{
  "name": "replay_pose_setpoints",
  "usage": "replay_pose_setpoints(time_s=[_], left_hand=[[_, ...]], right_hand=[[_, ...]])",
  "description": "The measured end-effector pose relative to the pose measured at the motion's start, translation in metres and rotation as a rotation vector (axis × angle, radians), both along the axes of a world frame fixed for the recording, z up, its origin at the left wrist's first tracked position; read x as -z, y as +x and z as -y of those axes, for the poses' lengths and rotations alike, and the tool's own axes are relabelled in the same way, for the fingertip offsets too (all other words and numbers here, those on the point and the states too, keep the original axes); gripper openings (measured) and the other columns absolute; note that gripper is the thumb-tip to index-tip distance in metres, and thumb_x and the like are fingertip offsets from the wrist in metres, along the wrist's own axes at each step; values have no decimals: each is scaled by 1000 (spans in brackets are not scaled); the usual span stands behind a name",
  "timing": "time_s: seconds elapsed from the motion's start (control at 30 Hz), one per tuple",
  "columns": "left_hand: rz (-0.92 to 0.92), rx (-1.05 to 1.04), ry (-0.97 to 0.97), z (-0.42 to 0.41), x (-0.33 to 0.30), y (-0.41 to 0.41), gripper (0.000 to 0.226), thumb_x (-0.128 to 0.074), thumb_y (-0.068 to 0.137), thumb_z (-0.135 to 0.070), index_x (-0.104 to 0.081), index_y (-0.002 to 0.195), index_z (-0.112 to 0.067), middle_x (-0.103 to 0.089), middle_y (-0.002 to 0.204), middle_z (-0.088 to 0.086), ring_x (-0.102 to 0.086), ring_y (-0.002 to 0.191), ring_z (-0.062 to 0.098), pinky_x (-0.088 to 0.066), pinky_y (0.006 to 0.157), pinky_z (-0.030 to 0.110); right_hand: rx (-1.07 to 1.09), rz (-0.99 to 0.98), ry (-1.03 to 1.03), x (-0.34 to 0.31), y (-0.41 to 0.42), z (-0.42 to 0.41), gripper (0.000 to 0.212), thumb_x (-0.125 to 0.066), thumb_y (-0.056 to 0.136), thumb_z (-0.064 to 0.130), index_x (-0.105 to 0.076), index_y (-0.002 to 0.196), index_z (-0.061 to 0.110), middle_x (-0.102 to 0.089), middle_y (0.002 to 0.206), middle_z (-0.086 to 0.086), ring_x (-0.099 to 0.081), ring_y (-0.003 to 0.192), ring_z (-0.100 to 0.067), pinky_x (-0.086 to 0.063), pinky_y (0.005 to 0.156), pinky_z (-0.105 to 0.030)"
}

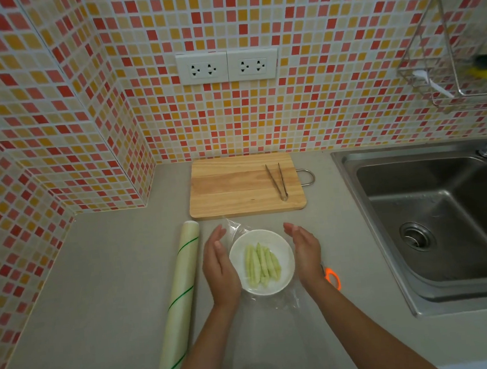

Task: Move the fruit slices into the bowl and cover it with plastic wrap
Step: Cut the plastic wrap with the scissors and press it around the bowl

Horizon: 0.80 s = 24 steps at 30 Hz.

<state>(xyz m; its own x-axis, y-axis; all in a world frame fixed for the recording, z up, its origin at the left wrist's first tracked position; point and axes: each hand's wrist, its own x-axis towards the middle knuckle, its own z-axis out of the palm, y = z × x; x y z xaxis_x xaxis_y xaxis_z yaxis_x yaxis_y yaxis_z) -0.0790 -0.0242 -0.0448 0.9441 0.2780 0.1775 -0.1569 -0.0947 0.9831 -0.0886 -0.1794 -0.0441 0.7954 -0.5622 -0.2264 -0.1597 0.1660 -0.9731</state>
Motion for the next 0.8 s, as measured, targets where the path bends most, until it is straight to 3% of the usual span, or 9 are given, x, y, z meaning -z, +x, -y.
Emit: replay_pose_setpoints(time_s=[0.13,0.27,0.43,0.6,0.7,0.8], left_hand=[[-104,164,-71,9,9,-8,42,-30,103,-31,-51,138,-19,-64,128,-5,-56,121,5,-41,100,16],[-226,107,-114,14,16,-5,39,-26,105,-30,-45,140,-30,-67,119,-8,-59,116,11,-45,99,26],[-286,166,-173,9,23,9,48,-22,106,-32,-47,141,-11,-65,105,-38,-56,103,-18,-42,86,2],[-357,343,-20,-11,21,34,48,-21,103,-42,-40,146,-29,-71,108,-17,-59,104,-15,-38,85,-1],[-304,347,84,-22,13,48,46,-22,104,-39,-41,144,-31,-66,119,-13,-52,108,-22,-32,87,-5],[-205,221,78,-21,6,43,50,-26,100,-48,-47,141,-29,-62,125,-13,-49,116,-19,-32,90,-4]], right_hand=[[-101,25,151,-11,3,2,26,-50,95,13,-70,106,1,-72,101,-9,-68,92,-17,-53,76,-19],[-225,-27,155,-5,-1,-3,25,-49,96,14,-73,103,10,-73,100,-3,-69,88,-12,-54,69,-17],[-176,-38,149,4,-9,-13,26,-44,100,17,-67,112,17,-70,102,12,-67,86,7,-51,68,-9],[-97,-86,57,4,-14,-9,30,-52,96,25,-75,85,9,-74,84,-12,-67,77,-17,-52,72,-30],[-58,-66,-97,-5,3,1,33,-57,94,27,-71,78,2,-71,79,-18,-64,74,-17,-50,72,-33],[-201,-111,-207,-16,26,3,23,-62,90,31,-71,70,21,-69,69,5,-62,69,-5,-47,66,-19]])
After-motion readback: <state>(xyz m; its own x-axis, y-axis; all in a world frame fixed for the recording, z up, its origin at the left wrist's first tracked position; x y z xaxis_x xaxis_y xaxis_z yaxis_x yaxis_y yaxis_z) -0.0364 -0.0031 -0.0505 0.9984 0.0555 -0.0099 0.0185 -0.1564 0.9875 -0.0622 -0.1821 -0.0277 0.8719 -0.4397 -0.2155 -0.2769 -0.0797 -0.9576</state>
